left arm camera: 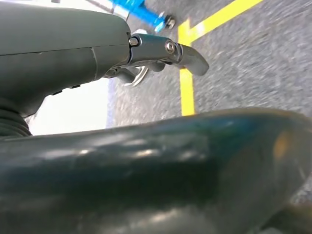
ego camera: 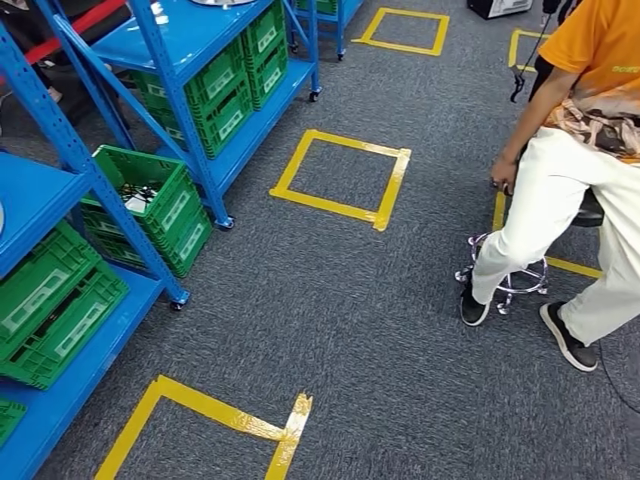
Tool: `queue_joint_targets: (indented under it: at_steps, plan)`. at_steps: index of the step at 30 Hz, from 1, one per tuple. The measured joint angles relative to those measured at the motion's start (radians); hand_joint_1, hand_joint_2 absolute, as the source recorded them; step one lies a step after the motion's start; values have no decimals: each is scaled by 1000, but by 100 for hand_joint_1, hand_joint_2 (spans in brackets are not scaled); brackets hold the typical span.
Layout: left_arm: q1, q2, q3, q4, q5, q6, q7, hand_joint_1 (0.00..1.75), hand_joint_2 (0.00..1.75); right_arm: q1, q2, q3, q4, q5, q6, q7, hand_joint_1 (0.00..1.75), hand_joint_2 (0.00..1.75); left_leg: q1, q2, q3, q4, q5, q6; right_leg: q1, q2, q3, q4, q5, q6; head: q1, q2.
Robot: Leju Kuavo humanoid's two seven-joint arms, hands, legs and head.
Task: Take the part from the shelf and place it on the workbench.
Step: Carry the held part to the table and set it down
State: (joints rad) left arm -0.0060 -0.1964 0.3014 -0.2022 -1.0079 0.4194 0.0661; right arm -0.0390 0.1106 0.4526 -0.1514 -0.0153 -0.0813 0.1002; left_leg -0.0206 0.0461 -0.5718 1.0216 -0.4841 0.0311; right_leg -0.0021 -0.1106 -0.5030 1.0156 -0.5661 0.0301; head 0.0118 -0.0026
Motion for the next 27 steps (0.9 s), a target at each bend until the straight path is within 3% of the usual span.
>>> queue_joint_targets:
  at_steps: [1, 3, 5, 6, 7, 8, 10, 12, 14, 15, 17, 19, 21, 22, 23, 24, 26, 27]
  plan:
    - [0, 0, 0, 0, 0, -1, 1, 0, 0, -1, 0, 0, 0, 0, 1, 0, 0, 0, 4, -11, 4, -7, 4, 5, -1, 23, -8, 21, -16, 5, 2, 0]
    - [-1, -1, 0, 0, 0, -5, 2, 0, 0, -2, 0, 0, -1, 0, 4, 0, 0, 0, 10, -32, 7, -13, 8, 12, -3, 83, -58, 125, -69, 11, 8, 0]
    - [-3, -3, 0, 0, 0, -7, 2, 0, 0, 1, 0, 0, -1, 0, 6, 1, 0, 0, 11, -58, 6, -12, 8, 15, -6, 105, -126, 249, -110, 16, 11, 0]
    - [-3, -3, 0, 0, 0, -8, 3, 0, 0, 1, 0, 0, -1, 0, 6, 1, 0, 0, 11, -72, 7, -12, 7, 15, -7, 108, -144, 272, -104, 18, 12, 0]
    - [-3, -3, 0, 0, 0, -9, 3, 0, 0, 1, -1, 0, -1, 0, 7, 1, 0, 0, 12, -87, 8, -11, 7, 14, -9, 109, -143, 255, -78, 20, 12, 0]
    - [-2, -3, 0, 0, 0, -10, 4, 0, 0, 1, -1, 0, -1, 0, 7, 2, 0, 0, 13, -101, 10, -9, 5, 12, -12, 115, -123, 201, -37, 22, 12, 0]
    - [-3, -3, 0, 0, 0, -12, 5, 0, 0, 1, -1, 0, -1, 0, 10, 6, 0, 0, 15, -128, 8, 0, 0, 3, -20, 160, -69, 70, 24, 25, 13, 0]
    - [-3, -3, 0, 0, 0, -14, 5, 0, 0, 4, -1, 1, 0, 0, 12, 9, 0, 0, 16, -151, -1, 7, 0, -9, -24, 197, -38, 10, 32, 18, 13, 0]
    - [-1, -3, 0, 0, 0, -15, 6, 0, 0, 4, -1, 1, 0, 0, 13, 10, 0, 0, 18, -171, -9, 6, 4, -20, -22, 185, -32, 5, 31, 4, 13, 0]
    - [1, -2, 0, 0, 0, -15, 6, 0, 0, 4, -1, 1, 0, 1, 13, 10, 0, 0, 18, -164, -12, 10, 2, -24, -22, 174, -30, 3, 33, -3, 13, 0]
    - [0, -2, 0, 0, 0, -15, 6, 0, 0, 3, 0, 1, 0, 2, 13, 10, 0, 0, 16, -118, -35, 61, -29, -34, -23, 146, -24, -2, 34, -18, 5, 0]
    - [-3, -2, 0, 0, -2, -15, 6, 0, 0, 6, -1, 1, 0, 2, 15, 10, 0, 0, 18, -71, -91, 182, -87, -42, -19, 113, -20, -3, 30, -28, -2, 0]
    - [-3, -2, 0, 0, -5, -14, 6, 0, 0, 8, -1, 1, 0, 2, 17, 11, 0, 0, 21, -61, -139, 281, -119, -45, -16, 80, -18, -3, 25, -32, -2, 0]
    - [-2, -2, 0, 0, -6, -14, 6, 0, 0, 7, -1, 1, 0, 1, 18, 11, 0, 0, 22, -60, -142, 286, -109, -45, -16, 68, -16, -3, 23, -32, -2, 0]
    - [-1, -2, 0, 0, -7, -14, 6, 0, 0, 6, -2, 1, 0, 1, 19, 11, 0, 0, 22, -57, -129, 260, -85, -44, -15, 56, -14, -3, 20, -31, -2, 0]
    - [0, -1, 0, 0, -7, -13, 6, 0, 0, 5, -2, 1, 0, 0, 20, 11, 0, 0, 21, -47, -99, 199, -48, -41, -15, 45, -9, -3, 16, -28, -2, 0]
    - [0, -1, 0, 0, -8, -10, 6, 0, 0, 4, -2, 0, 0, -1, 22, 10, 0, 0, 13, 0, -37, 78, -3, -33, -12, 26, -2, -2, 7, -19, -3, 0]
    - [-1, -2, 0, 0, -8, -8, 5, 0, 0, 4, -2, 0, 0, -2, 23, 10, 0, 0, 9, 21, -18, 40, 3, -28, -9, 16, 0, -2, 3, -13, -3, 0]
